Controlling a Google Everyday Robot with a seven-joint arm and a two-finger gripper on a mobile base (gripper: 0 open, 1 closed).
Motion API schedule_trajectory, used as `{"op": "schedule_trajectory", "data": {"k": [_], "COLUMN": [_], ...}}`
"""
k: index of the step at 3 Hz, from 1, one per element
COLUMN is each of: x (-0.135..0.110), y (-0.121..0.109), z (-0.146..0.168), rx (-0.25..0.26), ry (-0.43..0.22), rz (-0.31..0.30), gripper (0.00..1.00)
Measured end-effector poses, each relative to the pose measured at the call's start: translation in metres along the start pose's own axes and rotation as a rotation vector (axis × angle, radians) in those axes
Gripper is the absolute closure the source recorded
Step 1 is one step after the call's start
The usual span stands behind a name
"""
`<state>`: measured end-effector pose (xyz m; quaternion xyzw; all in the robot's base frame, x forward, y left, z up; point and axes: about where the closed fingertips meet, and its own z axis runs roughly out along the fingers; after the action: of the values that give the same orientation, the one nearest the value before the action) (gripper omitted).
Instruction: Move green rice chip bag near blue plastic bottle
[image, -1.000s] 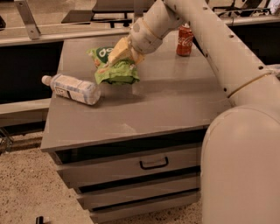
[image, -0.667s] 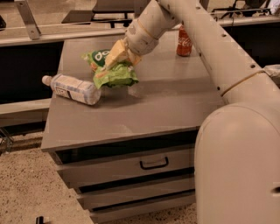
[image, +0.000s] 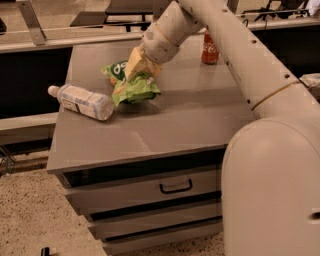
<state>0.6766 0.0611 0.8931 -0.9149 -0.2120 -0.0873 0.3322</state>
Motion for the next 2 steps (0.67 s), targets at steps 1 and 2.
{"op": "schedule_trajectory", "data": {"k": [1,2], "x": [0.0017,0.0030], "y": [-0.0007,-0.0012], "z": [0.0035,0.0062], "rx": [0.003,0.005], "ry": [0.001,0.002], "rz": [-0.001,-0.001], "gripper": [0.07,0.00]}}
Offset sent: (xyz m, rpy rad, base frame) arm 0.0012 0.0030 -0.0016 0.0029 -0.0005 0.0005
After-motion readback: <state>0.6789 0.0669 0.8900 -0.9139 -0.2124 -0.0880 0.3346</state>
